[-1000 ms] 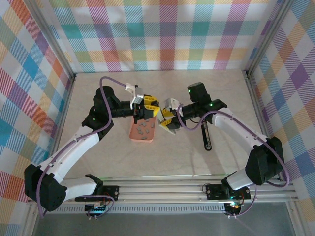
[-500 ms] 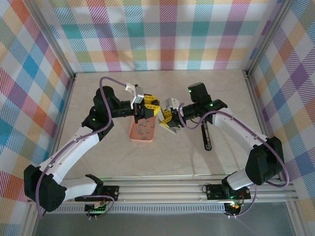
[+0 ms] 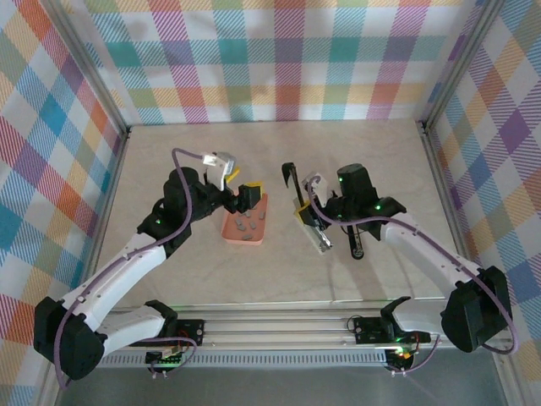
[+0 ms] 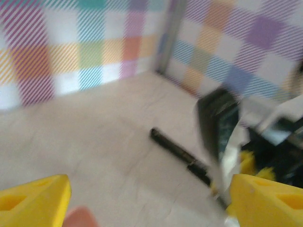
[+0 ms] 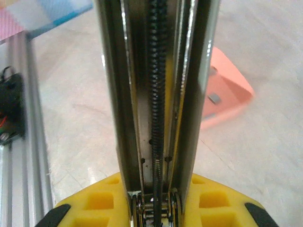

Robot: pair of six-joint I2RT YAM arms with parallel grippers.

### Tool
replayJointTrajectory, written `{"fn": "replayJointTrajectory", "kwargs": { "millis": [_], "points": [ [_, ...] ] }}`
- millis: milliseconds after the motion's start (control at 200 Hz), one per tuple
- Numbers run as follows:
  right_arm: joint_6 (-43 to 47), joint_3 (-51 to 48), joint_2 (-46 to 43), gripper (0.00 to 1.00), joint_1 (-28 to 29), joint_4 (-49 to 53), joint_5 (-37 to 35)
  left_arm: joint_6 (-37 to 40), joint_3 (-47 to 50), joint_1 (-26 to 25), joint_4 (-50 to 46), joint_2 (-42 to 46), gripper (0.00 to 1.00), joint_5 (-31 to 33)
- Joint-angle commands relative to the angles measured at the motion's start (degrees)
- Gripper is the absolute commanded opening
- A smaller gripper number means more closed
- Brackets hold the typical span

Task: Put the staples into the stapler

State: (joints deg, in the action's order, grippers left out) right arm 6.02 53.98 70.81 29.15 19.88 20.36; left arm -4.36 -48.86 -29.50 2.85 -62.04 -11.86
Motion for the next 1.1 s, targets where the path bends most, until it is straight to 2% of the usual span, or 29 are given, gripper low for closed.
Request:
{"fn": "replayJointTrajectory", "kwargs": {
  "millis": [0,210,555,1095],
  "points": [
    [-14.5,1.3,-1.5,0.11,-0.3,2.3,-11.0,-7.8,1.2,0.1,-3.9,0.5,0.94,11.9],
    [-24.0,4.7,3.6,0.09,-0.3,8.7,-15.4,-11.8,2.0,0.1,-8.7,-2.2,0.97,14.8],
    [-27.7,13.6,15.9,0.05,-0.5,19.3,-21.1,-15.5,2.1,0.1,-13.6,-6.1,0.97,20.2],
    [-31.9,21.2,29.7,0.03,-5.9,26.1,-23.1,-17.1,-2.9,0.1,-15.1,-15.6,0.97,18.6]
  ]
}}
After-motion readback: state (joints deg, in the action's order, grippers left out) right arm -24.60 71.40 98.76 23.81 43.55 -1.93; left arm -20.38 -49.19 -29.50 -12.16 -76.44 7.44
